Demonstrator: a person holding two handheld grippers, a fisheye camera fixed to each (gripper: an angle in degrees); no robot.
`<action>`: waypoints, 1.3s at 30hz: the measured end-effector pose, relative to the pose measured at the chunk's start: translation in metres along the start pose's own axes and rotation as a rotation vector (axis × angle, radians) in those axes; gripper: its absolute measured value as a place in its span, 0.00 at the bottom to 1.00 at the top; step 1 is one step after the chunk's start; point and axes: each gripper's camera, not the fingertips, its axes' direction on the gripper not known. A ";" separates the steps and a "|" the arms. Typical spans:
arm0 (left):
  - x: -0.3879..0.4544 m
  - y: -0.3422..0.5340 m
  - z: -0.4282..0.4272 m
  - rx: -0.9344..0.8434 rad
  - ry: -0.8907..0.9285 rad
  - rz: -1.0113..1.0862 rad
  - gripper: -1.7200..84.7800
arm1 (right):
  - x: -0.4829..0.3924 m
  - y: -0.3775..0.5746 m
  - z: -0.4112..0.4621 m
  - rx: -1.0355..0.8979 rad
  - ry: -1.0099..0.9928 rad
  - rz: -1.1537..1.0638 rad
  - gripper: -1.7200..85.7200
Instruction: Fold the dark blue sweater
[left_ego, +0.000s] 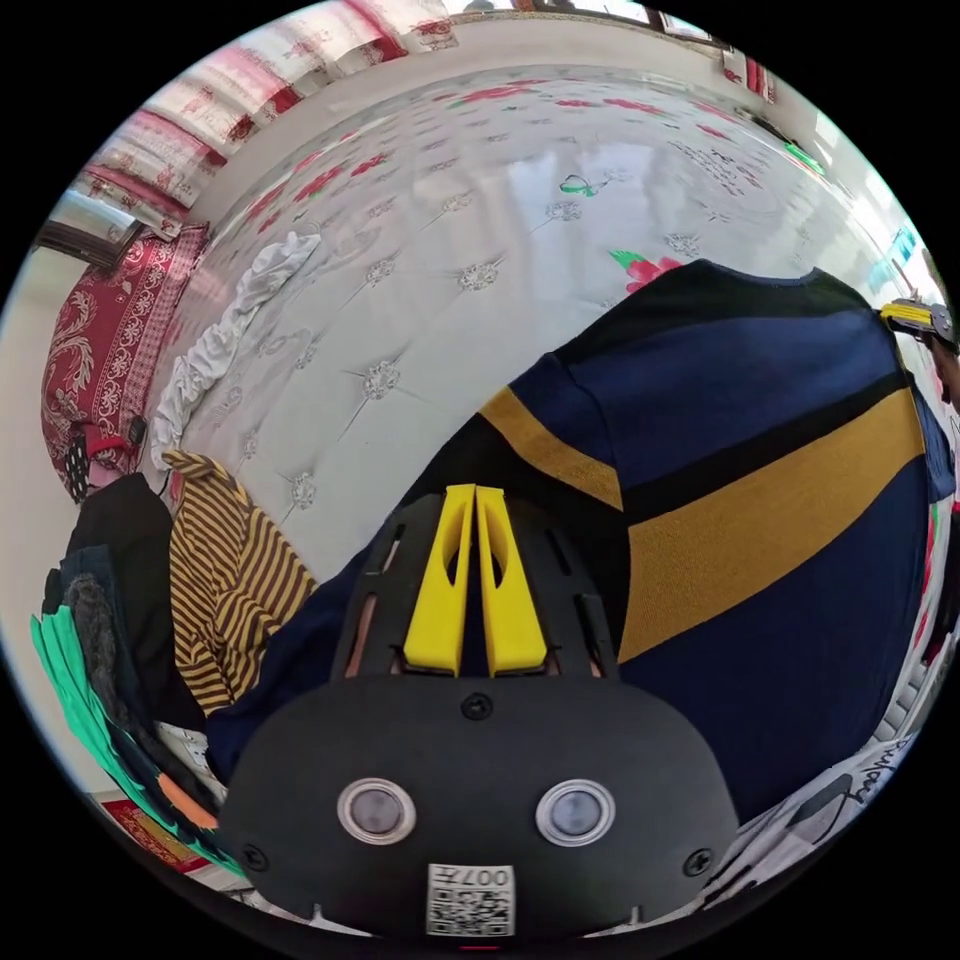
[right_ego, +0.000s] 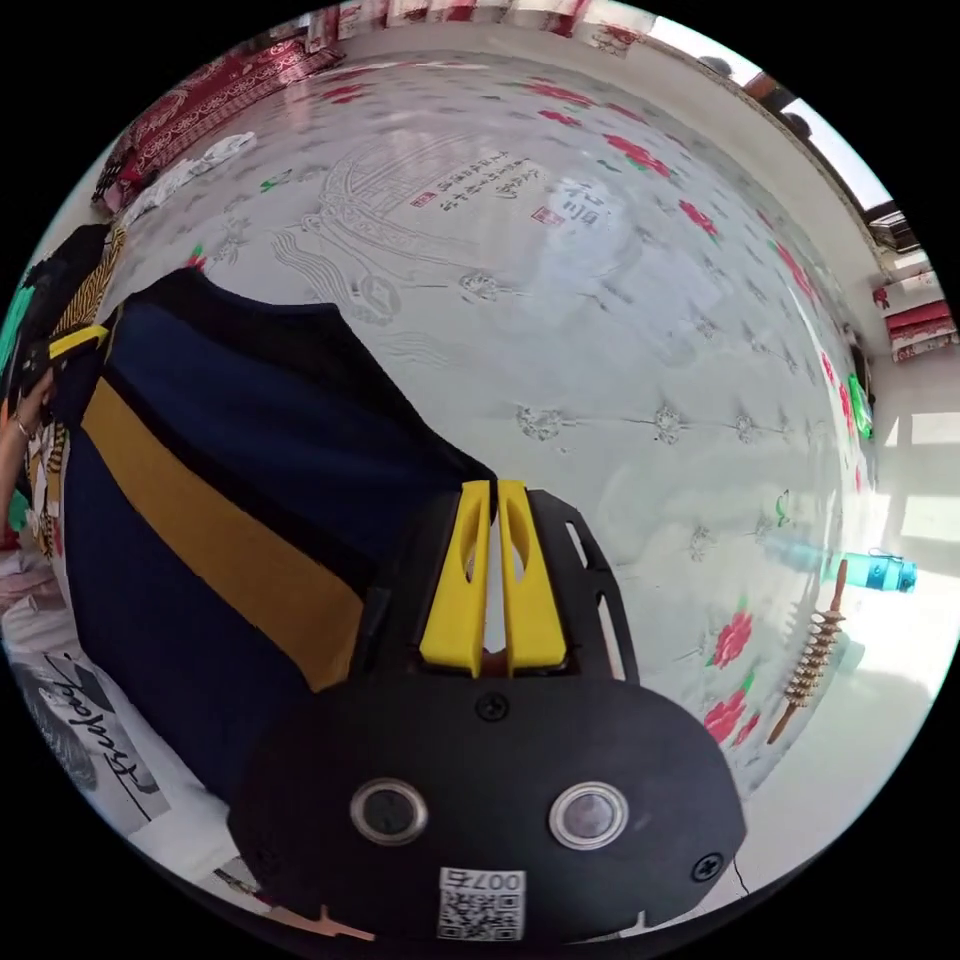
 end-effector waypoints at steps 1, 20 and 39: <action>-0.003 -0.005 0.002 0.000 -0.006 -0.011 0.01 | 0.013 0.000 0.001 0.006 -0.099 0.052 0.03; -0.027 0.121 -0.044 0.062 0.040 -0.132 0.01 | 0.030 0.223 -0.009 -0.051 -0.063 0.331 0.04; -0.102 0.209 -0.053 0.146 0.133 -0.508 0.01 | 0.054 0.299 -0.077 0.276 0.061 0.619 0.02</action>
